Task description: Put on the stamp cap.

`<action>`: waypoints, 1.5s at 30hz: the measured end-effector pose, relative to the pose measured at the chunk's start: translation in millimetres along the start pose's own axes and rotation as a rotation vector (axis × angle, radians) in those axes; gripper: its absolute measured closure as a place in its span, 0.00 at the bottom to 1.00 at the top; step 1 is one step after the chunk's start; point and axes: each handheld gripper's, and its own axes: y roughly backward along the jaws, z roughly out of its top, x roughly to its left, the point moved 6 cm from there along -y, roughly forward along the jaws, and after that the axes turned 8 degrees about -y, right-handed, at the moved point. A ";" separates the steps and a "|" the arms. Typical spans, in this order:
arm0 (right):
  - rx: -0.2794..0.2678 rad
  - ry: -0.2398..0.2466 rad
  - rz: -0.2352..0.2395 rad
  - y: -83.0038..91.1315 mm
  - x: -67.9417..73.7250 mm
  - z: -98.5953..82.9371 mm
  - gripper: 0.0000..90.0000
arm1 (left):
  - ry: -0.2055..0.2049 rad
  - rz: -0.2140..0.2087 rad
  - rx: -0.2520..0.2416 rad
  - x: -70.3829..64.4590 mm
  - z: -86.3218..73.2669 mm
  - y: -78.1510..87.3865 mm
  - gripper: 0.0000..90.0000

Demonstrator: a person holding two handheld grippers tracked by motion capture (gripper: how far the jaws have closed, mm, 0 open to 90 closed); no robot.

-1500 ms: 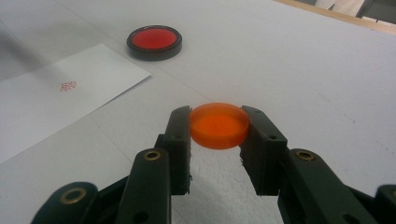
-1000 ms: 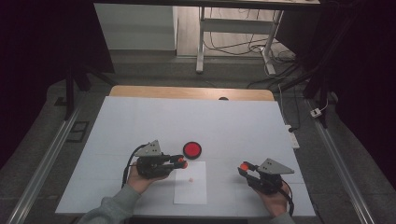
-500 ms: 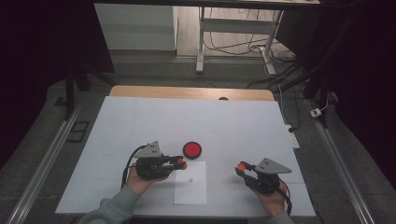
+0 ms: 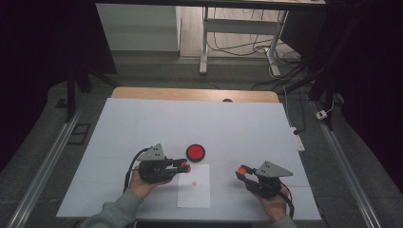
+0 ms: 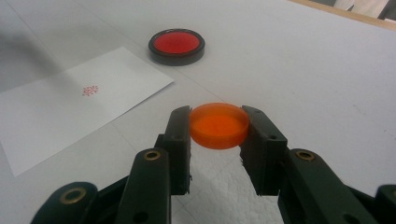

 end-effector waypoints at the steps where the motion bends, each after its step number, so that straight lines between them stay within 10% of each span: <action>1: 0.000 0.001 -0.001 -0.1 0.7 0.1 0.71 | 0.000 0.000 -0.001 -0.1 0.1 -0.1 0.80; 45: 0.035 0.066 0.104 -28.5 41.9 3.5 0.71 | 0.002 0.002 0.019 1.8 -1.6 -3.6 0.80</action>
